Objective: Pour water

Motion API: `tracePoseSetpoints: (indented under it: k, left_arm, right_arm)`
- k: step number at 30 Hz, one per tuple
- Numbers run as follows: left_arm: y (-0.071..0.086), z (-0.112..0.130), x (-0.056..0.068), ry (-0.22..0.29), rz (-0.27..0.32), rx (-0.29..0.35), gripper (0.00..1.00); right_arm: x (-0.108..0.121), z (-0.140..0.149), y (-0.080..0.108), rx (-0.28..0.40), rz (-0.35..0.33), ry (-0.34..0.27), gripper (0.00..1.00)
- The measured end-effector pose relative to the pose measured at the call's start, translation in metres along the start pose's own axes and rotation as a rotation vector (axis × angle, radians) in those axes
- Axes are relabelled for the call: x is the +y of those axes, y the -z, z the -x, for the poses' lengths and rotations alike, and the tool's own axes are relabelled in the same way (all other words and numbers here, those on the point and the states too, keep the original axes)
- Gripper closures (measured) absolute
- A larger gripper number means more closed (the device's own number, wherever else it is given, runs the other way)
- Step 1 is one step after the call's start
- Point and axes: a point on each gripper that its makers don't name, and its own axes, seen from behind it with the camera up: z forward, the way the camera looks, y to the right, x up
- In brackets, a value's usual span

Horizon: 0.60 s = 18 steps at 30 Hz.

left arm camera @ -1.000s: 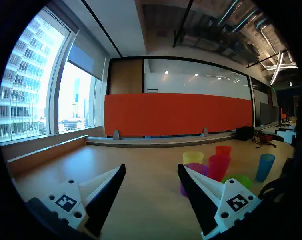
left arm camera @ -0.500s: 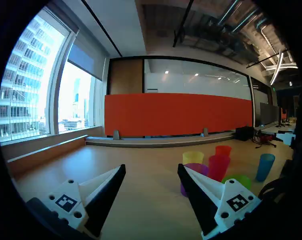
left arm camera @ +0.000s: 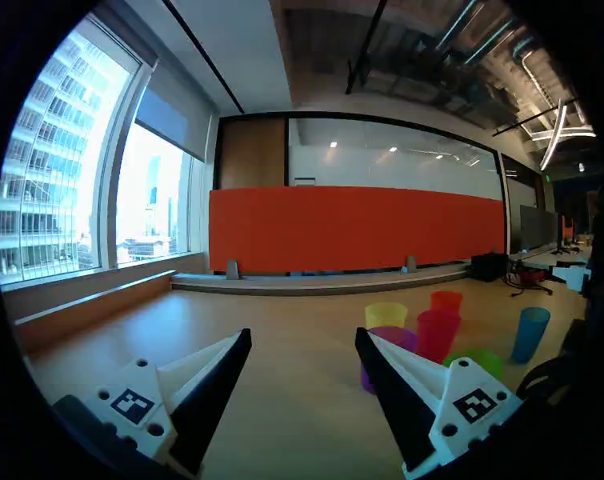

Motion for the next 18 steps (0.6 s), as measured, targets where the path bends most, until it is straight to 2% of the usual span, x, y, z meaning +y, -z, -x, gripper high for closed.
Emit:
tracePoseSetpoints:
  k: [18]
  left_arm:
    - [0.0006,0.0004,0.0001,0.000,0.000,0.000,0.04]
  right_arm:
    - [-0.0013,-0.0006,0.0031,0.000,-0.004,0.001,0.01]
